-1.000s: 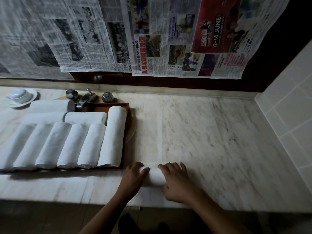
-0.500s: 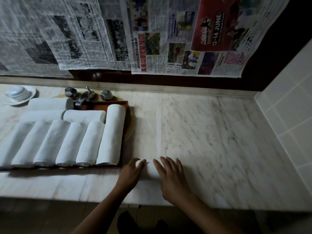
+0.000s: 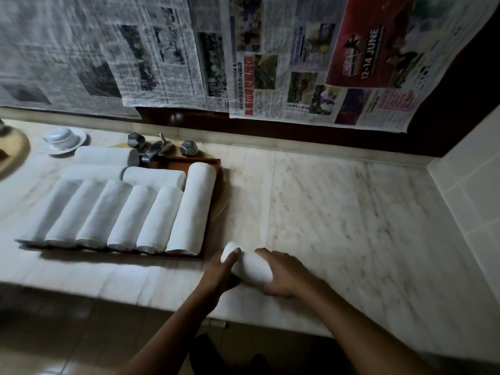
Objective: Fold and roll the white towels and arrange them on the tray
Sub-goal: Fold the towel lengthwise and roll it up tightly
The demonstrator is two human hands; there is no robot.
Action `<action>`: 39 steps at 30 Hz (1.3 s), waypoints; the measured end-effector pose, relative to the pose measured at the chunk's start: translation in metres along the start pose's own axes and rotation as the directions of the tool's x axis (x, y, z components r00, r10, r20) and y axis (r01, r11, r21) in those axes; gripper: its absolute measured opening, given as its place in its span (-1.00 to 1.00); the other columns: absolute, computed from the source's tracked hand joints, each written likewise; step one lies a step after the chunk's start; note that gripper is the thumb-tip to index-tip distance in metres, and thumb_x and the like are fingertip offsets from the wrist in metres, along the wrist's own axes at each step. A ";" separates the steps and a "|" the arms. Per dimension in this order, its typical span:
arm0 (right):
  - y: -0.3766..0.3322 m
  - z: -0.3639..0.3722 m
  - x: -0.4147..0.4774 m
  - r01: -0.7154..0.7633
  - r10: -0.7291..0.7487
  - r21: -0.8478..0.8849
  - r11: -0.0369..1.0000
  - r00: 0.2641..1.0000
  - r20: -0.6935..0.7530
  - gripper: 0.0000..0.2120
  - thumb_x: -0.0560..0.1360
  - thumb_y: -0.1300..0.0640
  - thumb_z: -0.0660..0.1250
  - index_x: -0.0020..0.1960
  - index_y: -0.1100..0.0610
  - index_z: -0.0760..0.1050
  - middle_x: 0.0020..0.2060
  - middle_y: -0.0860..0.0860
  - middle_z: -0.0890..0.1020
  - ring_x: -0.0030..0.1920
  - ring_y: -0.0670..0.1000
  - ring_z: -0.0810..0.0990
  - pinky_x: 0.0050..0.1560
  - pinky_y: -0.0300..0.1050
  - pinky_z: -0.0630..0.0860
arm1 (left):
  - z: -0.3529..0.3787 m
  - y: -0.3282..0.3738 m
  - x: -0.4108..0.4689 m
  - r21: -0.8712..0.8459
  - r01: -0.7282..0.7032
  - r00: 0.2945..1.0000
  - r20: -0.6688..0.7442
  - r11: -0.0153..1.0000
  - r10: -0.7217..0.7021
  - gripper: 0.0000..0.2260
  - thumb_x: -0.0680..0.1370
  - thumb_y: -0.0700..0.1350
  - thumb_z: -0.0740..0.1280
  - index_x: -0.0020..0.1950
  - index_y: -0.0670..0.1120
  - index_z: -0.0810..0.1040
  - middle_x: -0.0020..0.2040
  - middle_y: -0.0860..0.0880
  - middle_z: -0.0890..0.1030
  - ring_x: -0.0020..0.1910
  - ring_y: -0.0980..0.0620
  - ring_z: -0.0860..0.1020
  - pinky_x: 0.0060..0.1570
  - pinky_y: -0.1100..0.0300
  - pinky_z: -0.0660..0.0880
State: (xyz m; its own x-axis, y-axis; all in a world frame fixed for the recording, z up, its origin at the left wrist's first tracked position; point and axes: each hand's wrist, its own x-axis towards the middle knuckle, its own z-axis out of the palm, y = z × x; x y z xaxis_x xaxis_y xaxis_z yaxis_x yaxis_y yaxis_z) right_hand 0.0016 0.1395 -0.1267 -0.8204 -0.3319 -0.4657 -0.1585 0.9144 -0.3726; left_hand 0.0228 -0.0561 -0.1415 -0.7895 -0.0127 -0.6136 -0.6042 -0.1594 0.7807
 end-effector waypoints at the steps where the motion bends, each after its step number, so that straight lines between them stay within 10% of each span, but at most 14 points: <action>1: -0.001 0.005 -0.008 0.002 -0.001 0.043 0.999 1.000 -0.006 -0.06 0.40 -0.08 0.51 0.61 -0.17 0.04 0.45 0.01 0.44 0.38 0.11 0.48 0.33 0.06 0.47 | 0.002 0.001 -0.004 -0.050 0.003 1.000 -0.001 0.999 -0.004 -0.57 0.53 0.15 0.46 0.34 0.05 0.51 0.26 -0.09 0.59 0.19 -0.13 0.62 0.03 -0.07 0.67; 14: -0.046 -0.042 -0.039 0.148 -0.112 0.416 0.897 0.988 -0.110 0.12 0.19 -0.43 0.56 0.59 -0.27 0.07 0.44 -0.24 0.38 0.37 -0.14 0.43 0.31 -0.03 0.50 | -0.016 0.066 -0.046 -0.020 -0.373 0.920 0.121 0.928 0.372 -0.58 0.36 0.02 0.56 0.10 -0.11 0.52 -0.03 -0.15 0.59 0.00 -0.10 0.58 -0.06 -0.03 0.47; 22: -0.104 -0.069 -0.003 0.214 -0.146 0.461 0.861 0.973 -0.177 -0.26 0.28 -0.38 0.54 0.33 -0.20 0.33 0.12 -0.20 0.58 0.04 -0.20 0.57 -0.10 -0.21 0.53 | -0.068 0.118 -0.059 0.063 -0.559 0.825 -0.058 0.827 0.562 -0.64 0.51 -0.02 0.52 0.28 -0.02 0.59 0.18 0.05 0.67 0.21 0.12 0.61 0.16 0.17 0.56; 29: -0.151 -0.071 0.046 0.193 -0.032 0.506 0.841 0.951 -0.309 -0.23 0.31 -0.34 0.56 0.39 -0.16 0.33 0.14 -0.14 0.60 0.05 -0.10 0.61 -0.04 -0.17 0.55 | -0.191 0.074 -0.027 -0.210 -0.350 0.818 -0.544 0.913 0.188 -0.88 0.66 -0.20 0.29 0.15 -0.23 0.52 0.06 -0.31 0.62 -0.07 -0.15 0.66 -0.06 0.06 0.57; 39: -0.232 -0.065 0.094 0.194 0.046 0.559 0.806 0.922 -0.385 -0.25 0.35 -0.29 0.57 0.40 -0.13 0.31 0.18 -0.14 0.53 0.12 -0.06 0.54 -0.04 -0.19 0.46 | -0.281 0.045 0.023 -0.466 0.070 0.897 -0.357 0.882 -0.260 -0.88 0.64 -0.25 0.31 0.07 -0.31 0.55 0.01 -0.28 0.62 -0.09 -0.14 0.62 -0.07 0.03 0.60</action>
State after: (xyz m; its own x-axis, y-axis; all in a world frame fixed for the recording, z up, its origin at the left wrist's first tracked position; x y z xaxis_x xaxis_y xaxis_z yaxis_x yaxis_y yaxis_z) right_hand -0.0745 -0.0887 -0.0324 -0.9750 -0.1746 -0.1372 0.0209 0.5429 -0.8395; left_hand 0.0078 -0.3408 -0.1531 -0.5131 -0.3227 -0.7954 -0.5377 -0.6015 0.5908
